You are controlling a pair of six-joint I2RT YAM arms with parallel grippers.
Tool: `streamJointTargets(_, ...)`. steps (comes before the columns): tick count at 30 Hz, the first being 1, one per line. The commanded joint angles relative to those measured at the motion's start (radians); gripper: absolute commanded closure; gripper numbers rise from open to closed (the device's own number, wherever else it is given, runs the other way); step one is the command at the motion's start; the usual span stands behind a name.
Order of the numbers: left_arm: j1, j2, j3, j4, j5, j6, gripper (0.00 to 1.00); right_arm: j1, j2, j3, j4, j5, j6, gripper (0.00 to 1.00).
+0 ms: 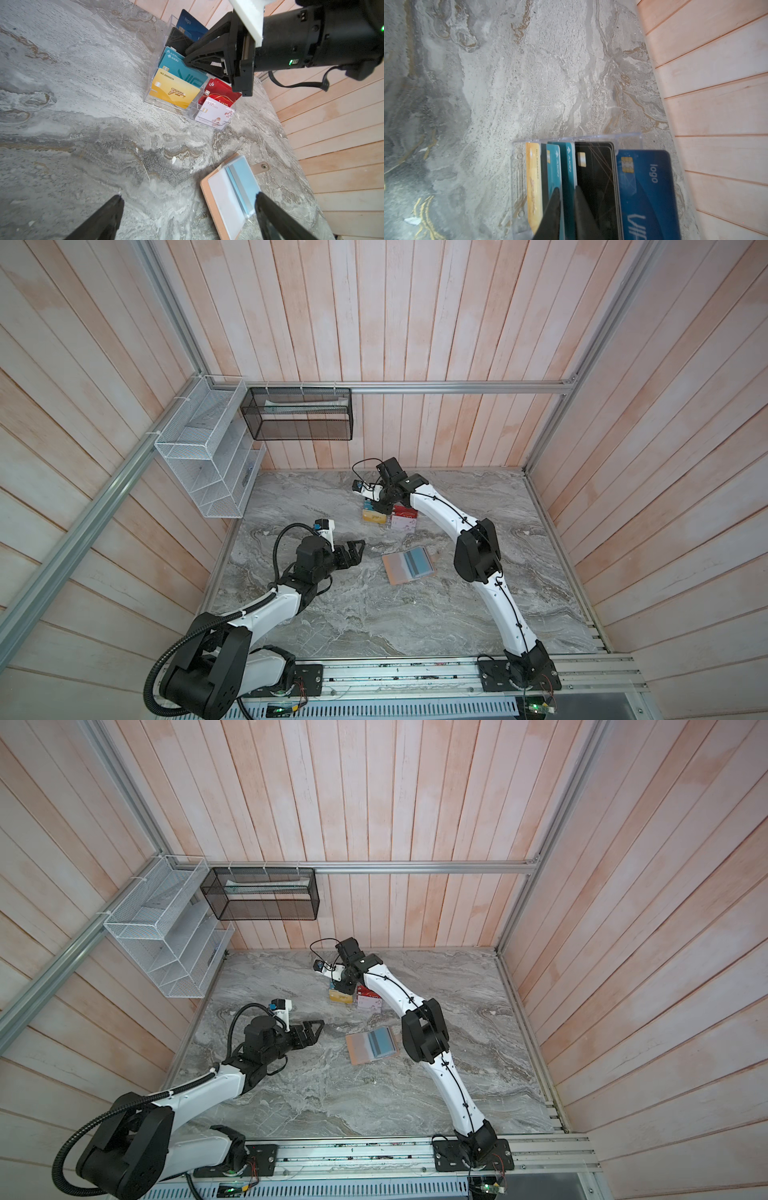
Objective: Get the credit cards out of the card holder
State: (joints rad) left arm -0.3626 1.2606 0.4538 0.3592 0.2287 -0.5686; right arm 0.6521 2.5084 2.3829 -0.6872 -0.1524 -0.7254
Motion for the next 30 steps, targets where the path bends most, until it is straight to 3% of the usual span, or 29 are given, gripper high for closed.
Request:
streamJointTargets(1,0.005,0.001,-0.002,0.02,0.008,-0.004,0.0,-0.004,0.01,-0.008,0.006,0.017,0.014,0.84)
streamJointTargets(20,0.006,0.01,0.019,-0.004,0.033,-0.016,0.0,-0.004,-0.032,-0.025,0.018,0.017,0.045,0.83)
streamJointTargets(30,-0.001,-0.06,0.008,-0.051,0.033,-0.019,0.0,0.008,-0.154,-0.115,0.041,0.02,0.1,0.73)
